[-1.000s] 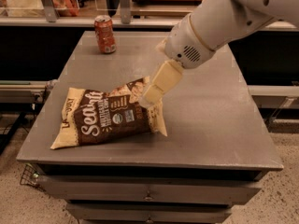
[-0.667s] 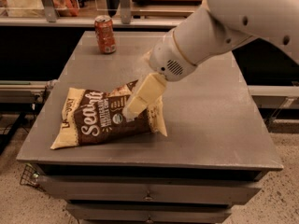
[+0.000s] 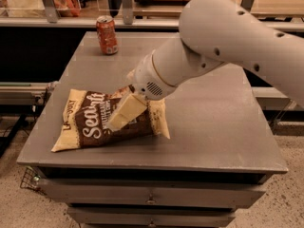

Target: Pick brown chip bag

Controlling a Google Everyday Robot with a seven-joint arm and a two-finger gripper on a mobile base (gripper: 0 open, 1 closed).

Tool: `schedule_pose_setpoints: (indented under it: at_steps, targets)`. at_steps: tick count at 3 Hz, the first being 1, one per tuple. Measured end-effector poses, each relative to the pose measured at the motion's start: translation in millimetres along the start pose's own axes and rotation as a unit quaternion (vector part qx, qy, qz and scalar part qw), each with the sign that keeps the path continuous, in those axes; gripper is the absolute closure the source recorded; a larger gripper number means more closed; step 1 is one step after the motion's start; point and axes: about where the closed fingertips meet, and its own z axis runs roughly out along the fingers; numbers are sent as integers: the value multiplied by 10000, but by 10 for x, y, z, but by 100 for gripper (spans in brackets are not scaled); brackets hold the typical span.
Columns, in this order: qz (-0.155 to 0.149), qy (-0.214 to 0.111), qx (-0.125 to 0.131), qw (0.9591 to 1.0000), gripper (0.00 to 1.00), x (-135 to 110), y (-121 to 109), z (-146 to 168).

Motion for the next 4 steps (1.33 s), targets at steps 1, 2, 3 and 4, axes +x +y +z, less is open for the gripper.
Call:
schedule_pose_setpoints:
  at_steps: [1,2,3,4]
  targets:
    - [102,185,230,9995,50,129,-51,121]
    - [141,265,353,9989,73,186,-99,133]
    - [286,183,494,9982,96,248,-323,-135]
    - [407,-212,620,9970,100,209,-592,-629]
